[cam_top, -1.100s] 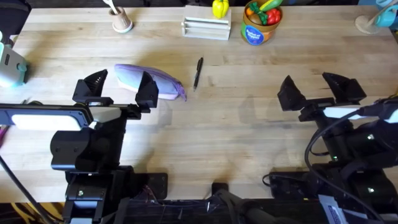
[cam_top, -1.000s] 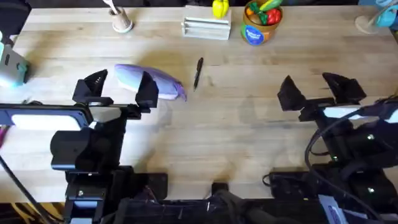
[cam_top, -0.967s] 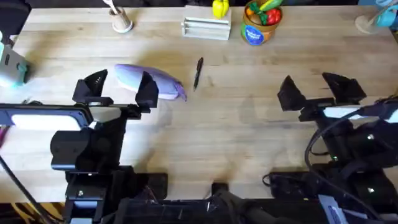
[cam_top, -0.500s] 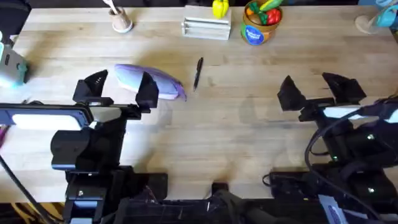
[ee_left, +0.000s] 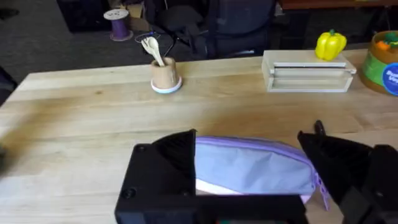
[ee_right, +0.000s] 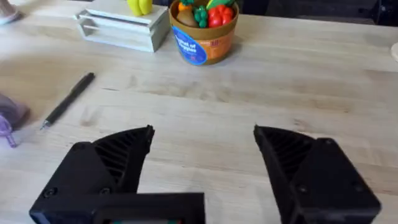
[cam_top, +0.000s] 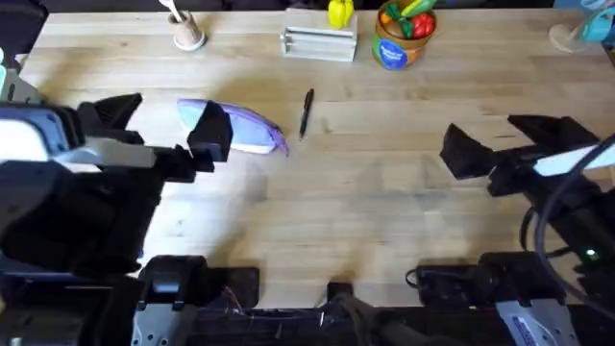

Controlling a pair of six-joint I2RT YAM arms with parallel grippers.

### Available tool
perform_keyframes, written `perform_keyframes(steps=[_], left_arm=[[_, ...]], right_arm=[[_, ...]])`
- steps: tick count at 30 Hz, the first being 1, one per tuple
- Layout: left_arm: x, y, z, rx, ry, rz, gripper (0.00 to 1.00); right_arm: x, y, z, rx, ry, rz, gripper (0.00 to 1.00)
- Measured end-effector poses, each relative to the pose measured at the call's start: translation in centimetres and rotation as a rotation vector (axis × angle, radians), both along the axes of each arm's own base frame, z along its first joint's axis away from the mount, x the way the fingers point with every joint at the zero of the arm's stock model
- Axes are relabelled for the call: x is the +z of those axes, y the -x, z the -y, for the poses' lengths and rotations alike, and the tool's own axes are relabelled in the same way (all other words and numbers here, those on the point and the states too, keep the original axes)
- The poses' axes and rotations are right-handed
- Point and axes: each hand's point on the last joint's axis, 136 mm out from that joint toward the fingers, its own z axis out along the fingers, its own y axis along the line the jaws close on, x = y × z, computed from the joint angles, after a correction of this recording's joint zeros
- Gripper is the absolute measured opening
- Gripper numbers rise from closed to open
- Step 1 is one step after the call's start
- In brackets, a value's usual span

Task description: Unzip the bag, pick up the pens from the table one at a time and place them inside, then zip the bag closed.

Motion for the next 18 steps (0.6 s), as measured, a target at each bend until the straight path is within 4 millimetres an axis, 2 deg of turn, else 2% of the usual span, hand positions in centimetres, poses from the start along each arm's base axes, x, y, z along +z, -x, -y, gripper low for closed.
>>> perform_keyframes(steps=[4, 8, 14, 15, 16, 18], left_arm=[[3.5, -0.2, 0.0, -0.013, -0.062, -0.073, 0.992], [5.9, -0.8, 0.0, -0.028, -0.108, -0.164, 0.991], [7.7, -1.8, 0.0, -0.043, -0.131, -0.295, 0.992], [7.8, -1.9, 0.0, -0.045, -0.133, -0.312, 0.993], [7.9, -2.2, 0.0, -0.048, -0.133, -0.355, 0.992], [7.5, -2.3, 0.0, -0.050, -0.133, -0.384, 0.993]], right_arm=[[2.8, 0.4, -0.2, 0.015, -0.003, -0.091, 0.995], [4.7, 0.5, -0.4, 0.020, -0.008, -0.224, 0.995], [8.0, 0.1, -0.4, 0.008, -0.040, -0.336, 0.995], [8.5, -0.1, -0.4, 0.004, -0.049, -0.339, 0.995], [9.9, -0.6, -0.7, 0.004, -0.086, -0.330, 0.995], [10.2, -0.7, -1.0, 0.018, -0.107, -0.326, 0.995]])
